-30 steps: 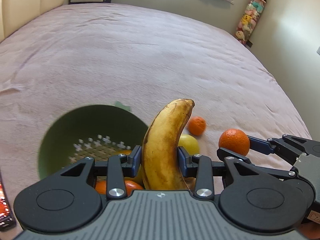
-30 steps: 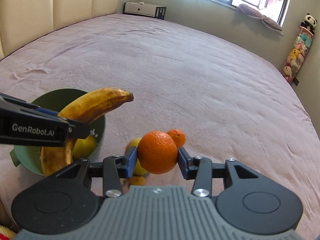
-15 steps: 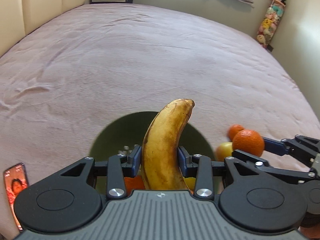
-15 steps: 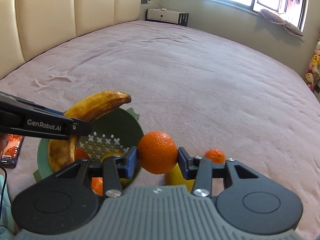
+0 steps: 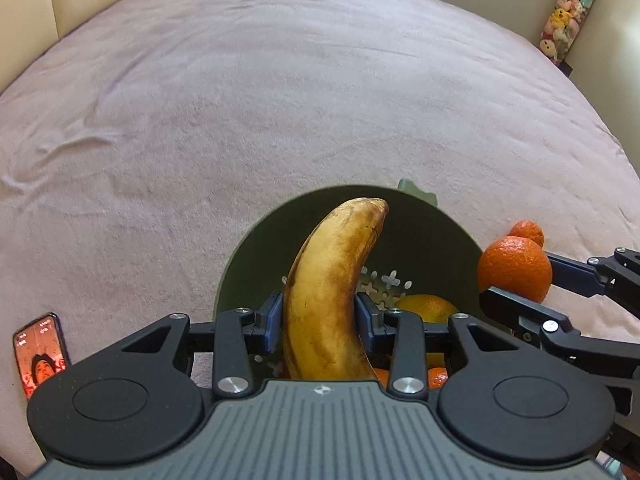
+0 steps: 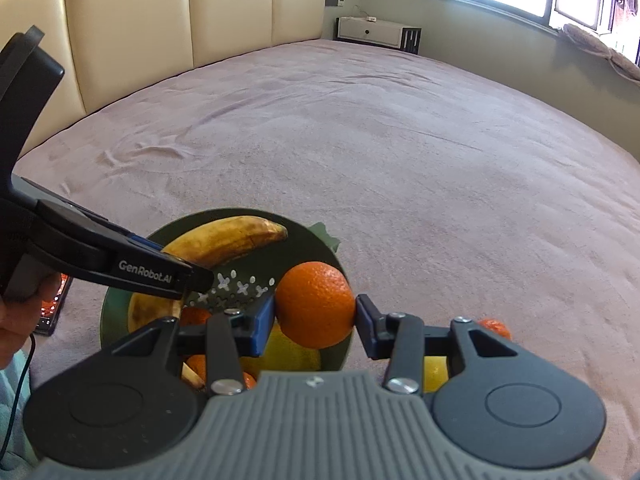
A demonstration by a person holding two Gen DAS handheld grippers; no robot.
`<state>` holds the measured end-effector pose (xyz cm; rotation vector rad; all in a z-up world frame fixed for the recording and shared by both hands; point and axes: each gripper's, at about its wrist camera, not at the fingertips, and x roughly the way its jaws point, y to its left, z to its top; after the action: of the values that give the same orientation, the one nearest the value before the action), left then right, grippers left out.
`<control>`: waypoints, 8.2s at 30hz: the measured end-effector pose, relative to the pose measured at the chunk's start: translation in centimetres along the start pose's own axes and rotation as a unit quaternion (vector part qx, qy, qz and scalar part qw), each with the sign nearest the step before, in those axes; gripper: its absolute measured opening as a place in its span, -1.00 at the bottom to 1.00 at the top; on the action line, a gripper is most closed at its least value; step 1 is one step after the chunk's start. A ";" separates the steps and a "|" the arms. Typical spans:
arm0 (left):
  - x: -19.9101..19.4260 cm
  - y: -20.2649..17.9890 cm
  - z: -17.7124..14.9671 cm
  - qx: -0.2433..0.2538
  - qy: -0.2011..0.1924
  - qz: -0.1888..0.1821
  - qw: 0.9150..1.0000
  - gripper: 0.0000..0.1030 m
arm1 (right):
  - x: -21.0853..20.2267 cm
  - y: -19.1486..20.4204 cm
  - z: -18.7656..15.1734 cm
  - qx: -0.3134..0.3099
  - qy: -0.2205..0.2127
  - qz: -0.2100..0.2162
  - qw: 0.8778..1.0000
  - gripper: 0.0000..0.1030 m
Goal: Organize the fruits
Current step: 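Lift and carry the banana and tangerine over the green colander, then lower the banana into the colander with the left tool while the right tool releases the tangerine, then withdraw both open tools toward the remaining loose fruit, then grasp a small brown fruit with the left tool while the right tool grasps another, then carry both small brown fruits over the green colander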
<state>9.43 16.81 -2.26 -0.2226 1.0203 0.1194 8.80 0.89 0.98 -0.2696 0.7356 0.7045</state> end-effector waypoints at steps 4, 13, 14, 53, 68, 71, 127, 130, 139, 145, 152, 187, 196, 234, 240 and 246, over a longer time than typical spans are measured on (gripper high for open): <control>0.8 0.3 0.2 -0.010 0.014 -0.006 1.000 -0.17 | 1.0 0.0 0.1 0.005 0.003 0.007 1.000 -0.20; 2.0 1.5 0.5 -0.046 0.050 -0.007 0.998 -0.16 | 3.1 0.6 0.1 -0.002 0.016 0.030 0.999 -0.20; 2.1 1.6 0.5 -0.049 0.053 -0.006 0.997 -0.16 | 3.3 0.8 0.2 -0.004 0.016 0.033 0.999 -0.20; 1.3 3.0 0.8 -0.095 0.045 0.010 0.994 -0.16 | 6.6 3.3 1.4 -0.085 0.062 0.088 0.991 -0.18; 0.3 1.9 1.0 -0.090 0.026 0.010 0.996 -0.05 | 6.0 3.3 1.4 -0.083 0.062 0.109 0.989 -0.36; 0.1 1.3 1.0 -0.082 0.024 0.008 0.996 -0.05 | 6.0 3.5 1.2 -0.085 0.066 0.111 0.988 -0.38; -1.6 -17.2 -5.7 0.223 -0.066 -0.103 0.967 0.00 | -3.5 -11.4 -9.9 0.126 0.082 -0.072 0.986 -0.24; -1.2 -17.6 -5.9 0.254 -0.065 -0.106 0.959 0.00 | -3.3 -11.4 -10.0 0.121 0.070 -0.065 0.988 -0.24; 0.2 -17.9 -6.1 0.292 -0.031 -0.118 0.949 0.00 | -1.8 -12.5 -10.1 0.139 0.079 -0.053 0.986 -0.24; 1.2 -18.7 -6.9 0.283 -0.007 -0.123 0.951 -0.10 | -1.5 -12.7 -9.8 0.145 0.082 -0.033 0.986 -0.25; 2.5 -19.5 -7.7 0.238 -0.002 -0.105 0.966 -0.25 | -1.1 -13.5 -9.8 0.160 0.093 -0.027 0.982 -0.27; 3.5 -17.9 -6.9 0.186 0.103 -0.085 0.973 -0.49 | 1.8 -12.6 -9.6 0.137 0.102 0.011 0.985 -0.26; 3.1 -16.6 -7.1 0.180 0.109 -0.074 0.975 -0.49 | 3.2 -9.9 -8.3 0.068 0.100 0.024 0.992 -0.28; -0.9 -15.2 -6.6 0.163 0.072 -0.109 0.978 -0.48 | -0.4 -9.1 -6.9 0.069 0.126 -0.033 0.989 -0.52; -2.6 -13.9 -5.8 0.141 0.052 -0.102 0.983 -0.48 | -2.0 -8.3 -6.2 0.053 0.107 -0.045 0.992 -0.52; -4.0 -11.8 -4.8 0.113 0.028 -0.090 0.989 -0.48 | -3.3 -7.4 -4.9 0.043 0.083 -0.038 0.995 -0.52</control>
<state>5.74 4.26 0.31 -0.1111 1.0556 -0.1675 9.49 -8.49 -0.39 -0.2787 0.9078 0.5821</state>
